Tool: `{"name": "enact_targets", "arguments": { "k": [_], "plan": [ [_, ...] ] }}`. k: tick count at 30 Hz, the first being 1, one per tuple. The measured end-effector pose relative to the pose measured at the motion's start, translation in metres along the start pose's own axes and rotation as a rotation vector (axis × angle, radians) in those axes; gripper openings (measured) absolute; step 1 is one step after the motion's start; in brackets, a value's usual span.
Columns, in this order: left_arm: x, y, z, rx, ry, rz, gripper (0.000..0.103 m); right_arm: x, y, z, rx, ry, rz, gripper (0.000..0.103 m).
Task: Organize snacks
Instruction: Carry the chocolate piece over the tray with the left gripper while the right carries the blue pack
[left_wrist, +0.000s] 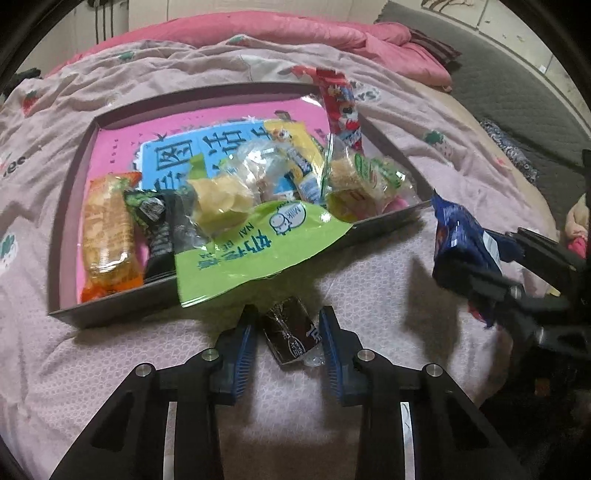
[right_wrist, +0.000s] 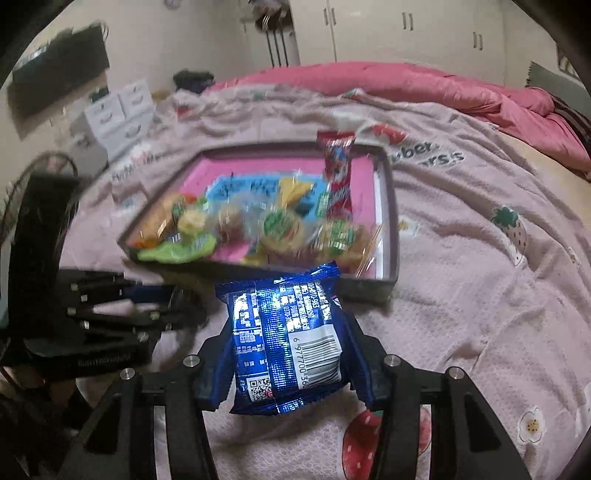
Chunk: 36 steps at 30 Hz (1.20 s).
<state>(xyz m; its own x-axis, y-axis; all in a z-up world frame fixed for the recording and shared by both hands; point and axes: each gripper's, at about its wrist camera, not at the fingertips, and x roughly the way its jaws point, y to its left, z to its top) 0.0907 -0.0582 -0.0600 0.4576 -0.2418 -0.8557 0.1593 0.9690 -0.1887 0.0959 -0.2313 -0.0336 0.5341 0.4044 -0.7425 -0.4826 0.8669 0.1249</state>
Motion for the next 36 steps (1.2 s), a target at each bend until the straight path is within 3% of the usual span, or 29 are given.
{"name": "enact_targets", "arguments": {
  "k": [7, 16, 25, 36],
  "plan": [
    [-0.037, 0.015, 0.011, -0.048, -0.081, -0.021, 0.035, -0.012, -0.007, 0.011, 0.034, -0.083, 0.02, 0.052],
    [-0.066, 0.058, 0.028, -0.157, -0.182, 0.022, 0.035, -0.012, -0.009, 0.021, 0.031, -0.141, 0.021, 0.052],
    [-0.065, 0.081, 0.038, -0.179, -0.216, 0.08, 0.035, -0.002, -0.01, 0.037, 0.026, -0.168, 0.018, 0.052],
    [-0.047, 0.081, 0.038, -0.15, -0.184, 0.124, 0.035, 0.016, -0.013, 0.047, 0.026, -0.167, 0.0, 0.052]
  ]
}}
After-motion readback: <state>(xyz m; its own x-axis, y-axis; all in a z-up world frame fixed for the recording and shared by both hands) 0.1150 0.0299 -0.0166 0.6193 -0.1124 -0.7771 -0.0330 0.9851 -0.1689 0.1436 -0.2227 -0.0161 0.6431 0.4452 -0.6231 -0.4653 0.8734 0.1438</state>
